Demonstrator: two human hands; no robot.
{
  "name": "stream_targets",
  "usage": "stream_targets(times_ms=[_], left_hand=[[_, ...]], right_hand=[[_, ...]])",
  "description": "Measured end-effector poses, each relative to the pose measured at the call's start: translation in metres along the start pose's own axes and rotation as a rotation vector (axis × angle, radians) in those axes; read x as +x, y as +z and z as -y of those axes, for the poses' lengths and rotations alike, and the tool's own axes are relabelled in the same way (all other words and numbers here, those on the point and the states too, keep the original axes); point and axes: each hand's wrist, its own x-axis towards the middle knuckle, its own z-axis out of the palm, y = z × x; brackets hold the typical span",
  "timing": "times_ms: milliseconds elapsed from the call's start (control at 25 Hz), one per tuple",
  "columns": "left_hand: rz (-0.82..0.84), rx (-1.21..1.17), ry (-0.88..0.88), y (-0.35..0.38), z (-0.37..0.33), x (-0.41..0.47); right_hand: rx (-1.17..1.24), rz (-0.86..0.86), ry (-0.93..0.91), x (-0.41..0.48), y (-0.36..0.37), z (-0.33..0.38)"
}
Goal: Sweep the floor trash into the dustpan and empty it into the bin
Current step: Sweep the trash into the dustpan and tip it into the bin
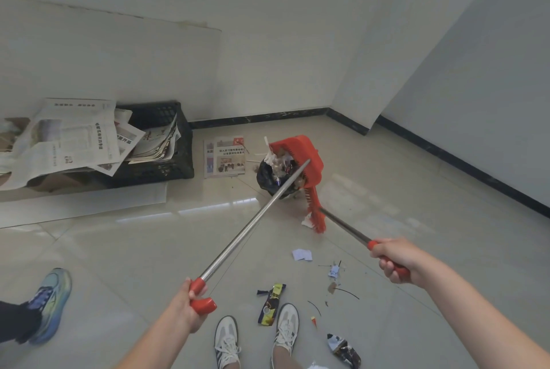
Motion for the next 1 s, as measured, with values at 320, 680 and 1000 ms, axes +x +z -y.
stream_targets(times_ms=[320, 680, 1000], left_hand=[[0.165, -0.135, 0.037, 0.0, 0.018, 0.009], [0.239, -0.253, -0.04, -0.018, 0.074, 0.011], [0.257, -0.278, 0.004, -0.013, 0.089, 0.003]], right_hand=[[-0.013, -0.002, 0.037, 0.005, -0.008, -0.027], [-0.033, 0.007, 0.043, -0.003, -0.02, -0.05], [-0.062, 0.014, 0.033, 0.006, -0.031, -0.054]])
